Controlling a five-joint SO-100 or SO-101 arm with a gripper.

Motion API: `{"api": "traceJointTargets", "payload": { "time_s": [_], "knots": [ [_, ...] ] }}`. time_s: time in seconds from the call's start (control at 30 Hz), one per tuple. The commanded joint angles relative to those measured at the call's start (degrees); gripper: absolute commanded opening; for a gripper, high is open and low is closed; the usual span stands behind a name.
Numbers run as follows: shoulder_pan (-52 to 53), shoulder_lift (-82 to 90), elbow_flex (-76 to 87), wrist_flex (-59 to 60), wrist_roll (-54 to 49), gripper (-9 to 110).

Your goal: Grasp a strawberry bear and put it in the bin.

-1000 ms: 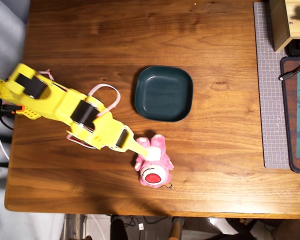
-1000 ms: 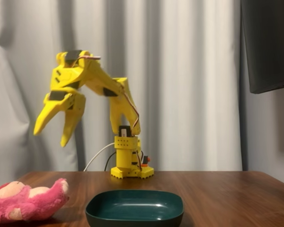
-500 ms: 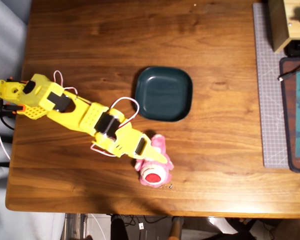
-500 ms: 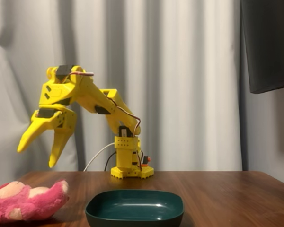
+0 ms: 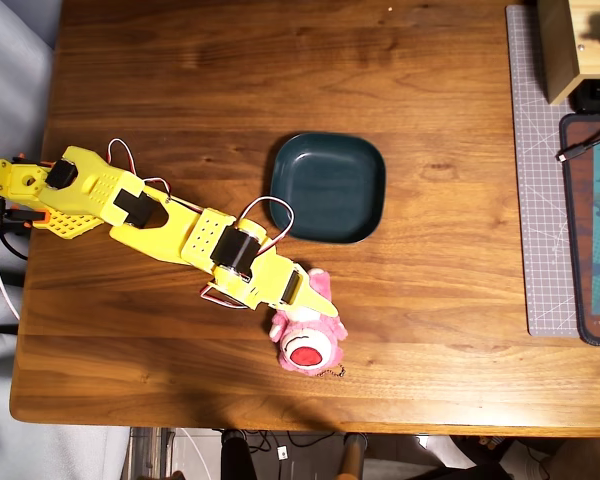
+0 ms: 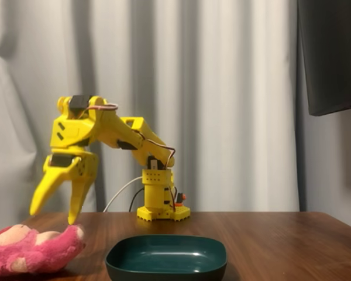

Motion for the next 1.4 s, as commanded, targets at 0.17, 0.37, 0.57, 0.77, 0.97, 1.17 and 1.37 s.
{"api": "traceJointTargets", "payload": {
  "time_s": [0.17,0.37,0.57,0.77,0.97,1.17,1.37],
  "knots": [
    [-1.23,-0.53,-3.25,3.60,0.44,42],
    [-3.78,-6.68,-12.83,3.60,0.44,42],
    [-4.04,-8.53,-13.62,3.60,0.18,42],
    [-2.99,-10.11,-13.45,3.60,0.35,42],
    [0.09,-10.99,-15.38,3.60,0.44,43],
    [2.37,-13.01,-18.63,3.60,0.62,43],
    [1.85,-17.49,-23.91,1.49,0.79,43]
  ]
}}
